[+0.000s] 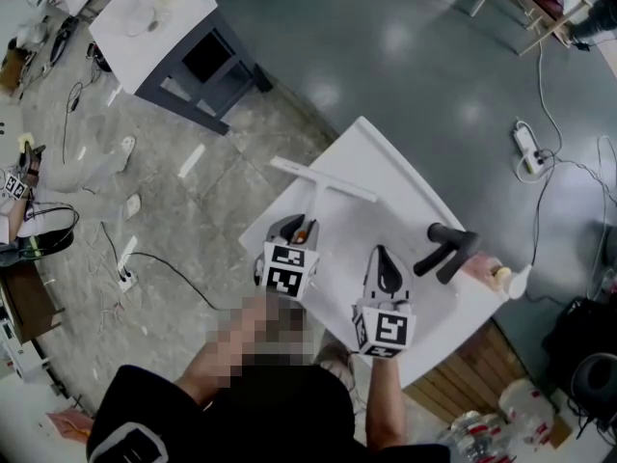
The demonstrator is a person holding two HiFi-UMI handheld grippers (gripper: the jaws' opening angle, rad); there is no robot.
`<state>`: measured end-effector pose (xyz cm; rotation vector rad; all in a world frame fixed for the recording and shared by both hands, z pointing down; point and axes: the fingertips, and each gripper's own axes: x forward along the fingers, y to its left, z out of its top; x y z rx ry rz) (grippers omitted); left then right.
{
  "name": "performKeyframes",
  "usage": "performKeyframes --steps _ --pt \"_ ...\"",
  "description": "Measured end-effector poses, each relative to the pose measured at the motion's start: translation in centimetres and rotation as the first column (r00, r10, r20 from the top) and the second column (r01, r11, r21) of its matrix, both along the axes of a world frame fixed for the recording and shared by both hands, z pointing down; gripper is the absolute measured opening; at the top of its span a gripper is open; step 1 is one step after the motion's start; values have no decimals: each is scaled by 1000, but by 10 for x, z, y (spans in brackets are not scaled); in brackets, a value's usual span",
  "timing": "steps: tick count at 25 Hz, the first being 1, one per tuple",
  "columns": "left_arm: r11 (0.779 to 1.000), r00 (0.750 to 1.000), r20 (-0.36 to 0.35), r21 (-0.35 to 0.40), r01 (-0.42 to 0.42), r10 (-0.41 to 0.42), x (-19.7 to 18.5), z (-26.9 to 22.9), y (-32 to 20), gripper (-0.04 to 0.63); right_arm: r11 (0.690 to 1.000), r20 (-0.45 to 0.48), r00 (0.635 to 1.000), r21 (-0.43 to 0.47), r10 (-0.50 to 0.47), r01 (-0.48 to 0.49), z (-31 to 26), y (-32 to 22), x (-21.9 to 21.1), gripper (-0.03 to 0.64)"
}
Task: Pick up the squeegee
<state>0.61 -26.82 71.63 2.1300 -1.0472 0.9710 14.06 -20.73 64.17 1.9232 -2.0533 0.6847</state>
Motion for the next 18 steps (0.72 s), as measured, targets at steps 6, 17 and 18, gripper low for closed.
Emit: performKeyframes --steps 6,17,18 --pt "1000 1000 -19 10 19 -19 -5 -4 -2 84 1000 -5 1000 5 -2 3 -1 -1 -3 -2" --pt "997 997 -58 59 45 -41 -7 -27 -5 78 1000 -23 999 21 -22 22 -14 6 -10 -2" --pt "997 997 -63 66 47 -43 -7 -31 -4 78 999 -28 999 26 -19 20 -18 7 -9 -2"
